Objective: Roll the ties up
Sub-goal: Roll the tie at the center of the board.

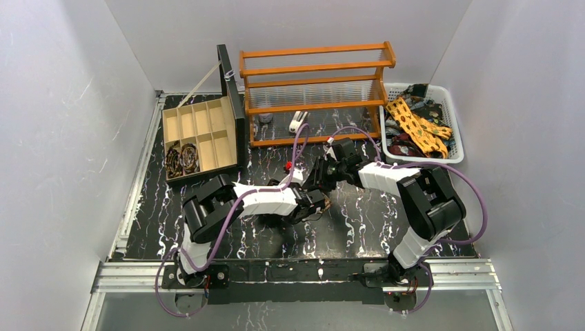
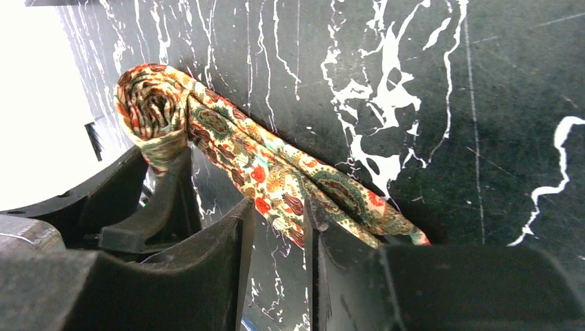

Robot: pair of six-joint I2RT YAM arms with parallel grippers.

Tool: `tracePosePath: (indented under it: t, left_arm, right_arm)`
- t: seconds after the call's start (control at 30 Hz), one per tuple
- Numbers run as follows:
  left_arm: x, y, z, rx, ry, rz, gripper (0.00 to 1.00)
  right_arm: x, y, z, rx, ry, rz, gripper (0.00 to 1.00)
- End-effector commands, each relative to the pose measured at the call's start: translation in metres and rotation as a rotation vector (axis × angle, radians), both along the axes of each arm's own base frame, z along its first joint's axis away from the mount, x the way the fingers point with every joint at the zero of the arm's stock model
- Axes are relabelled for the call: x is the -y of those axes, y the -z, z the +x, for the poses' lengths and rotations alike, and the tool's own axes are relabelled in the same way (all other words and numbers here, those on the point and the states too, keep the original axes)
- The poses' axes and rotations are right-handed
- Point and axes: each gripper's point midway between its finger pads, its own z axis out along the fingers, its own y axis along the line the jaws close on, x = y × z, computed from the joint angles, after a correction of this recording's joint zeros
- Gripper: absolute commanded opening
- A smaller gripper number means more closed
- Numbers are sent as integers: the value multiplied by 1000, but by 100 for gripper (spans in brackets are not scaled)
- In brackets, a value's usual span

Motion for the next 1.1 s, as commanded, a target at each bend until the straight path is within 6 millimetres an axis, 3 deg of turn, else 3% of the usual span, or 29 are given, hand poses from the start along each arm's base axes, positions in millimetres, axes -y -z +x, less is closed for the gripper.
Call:
tracePosePath:
  t: [0.0,0.07,0.13,0.27,0.37,0.5,0.6,0.67,0.87,1.07]
  left_arm:
    - [20,4,-2,-18,12,-116,44]
    - [31,3,-3,-43,35,-180,57]
    - [45,-3,-2,-54,59,-259,63]
    - [74,-25,-3,-83,133,-470,69]
    - [77,-44,-2,-72,130,-635,73]
    - [50,-66,2,-43,77,-786,75]
    - [14,-72,4,5,-7,-850,77]
    - [-9,-70,3,17,-65,-886,78]
    - [-72,-49,-3,1,-255,-948,80]
    - [-96,-32,-7,-36,-358,-1043,81]
  right_arm:
    - [6,-8,3,19,5,4,41]
    - [6,-8,3,16,-2,12,41]
    - [4,-8,2,9,-14,20,41]
    - [2,-10,1,5,-25,30,41]
    - [-1,-16,1,17,-35,49,42]
    - [-6,-30,3,45,-51,80,47]
    - [-15,-43,3,85,-72,91,55]
    - [-27,-50,2,101,-93,98,64]
    - [-78,-51,-22,90,-173,100,73]
    - [-109,-36,-40,58,-229,85,75]
